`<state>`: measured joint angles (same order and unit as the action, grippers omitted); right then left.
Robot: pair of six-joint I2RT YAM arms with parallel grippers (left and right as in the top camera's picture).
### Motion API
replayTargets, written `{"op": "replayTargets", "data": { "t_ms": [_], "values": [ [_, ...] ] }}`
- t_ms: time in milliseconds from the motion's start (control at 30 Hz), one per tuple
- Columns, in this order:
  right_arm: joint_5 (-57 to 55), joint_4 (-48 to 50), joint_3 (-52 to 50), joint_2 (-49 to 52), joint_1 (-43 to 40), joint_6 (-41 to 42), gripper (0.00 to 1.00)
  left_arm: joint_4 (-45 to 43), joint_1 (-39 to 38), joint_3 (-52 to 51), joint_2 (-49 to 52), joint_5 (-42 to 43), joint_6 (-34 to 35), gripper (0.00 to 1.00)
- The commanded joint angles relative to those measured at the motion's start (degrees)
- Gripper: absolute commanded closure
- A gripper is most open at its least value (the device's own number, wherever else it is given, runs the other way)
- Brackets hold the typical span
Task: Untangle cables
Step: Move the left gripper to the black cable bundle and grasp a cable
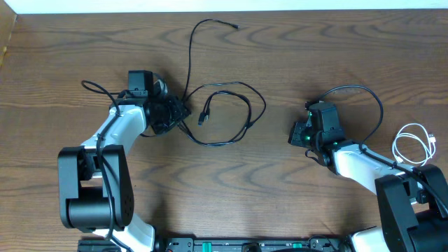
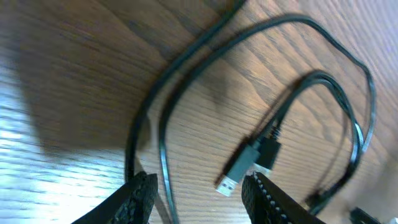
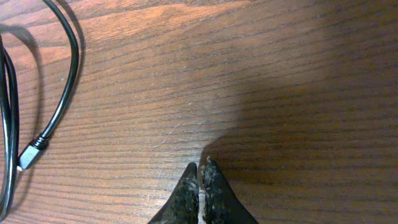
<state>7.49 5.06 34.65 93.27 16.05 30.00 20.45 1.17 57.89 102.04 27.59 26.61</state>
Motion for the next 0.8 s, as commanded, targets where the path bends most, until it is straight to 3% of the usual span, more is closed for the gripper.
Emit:
{"op": "replayTargets", "data": {
  "t_ms": [0,467,700,767],
  "values": [
    [-1.1,0.1,-0.5,0.6,0.2,0.8,0.96,0.0,0.0,0.8,-1.0,-6.1,-0.3,0.46],
    [-1.4,0.0,-0.5,0.6,0.2,0.8,0.95,0.0,0.0,0.8,-1.0,-9.0,-0.3,0.44],
    [-1.4,0.0,-0.5,0.6,0.2,0.8,0.95,0.5,-0.4,0.8,-0.9,-9.1,-0.4,0.45],
    [-1.4,0.0,-0.5,0.6,0.2,0.8,0.95,1.1,-0.4,0.8,-0.9,-9.1,-0.3,0.5]
  ]
}}
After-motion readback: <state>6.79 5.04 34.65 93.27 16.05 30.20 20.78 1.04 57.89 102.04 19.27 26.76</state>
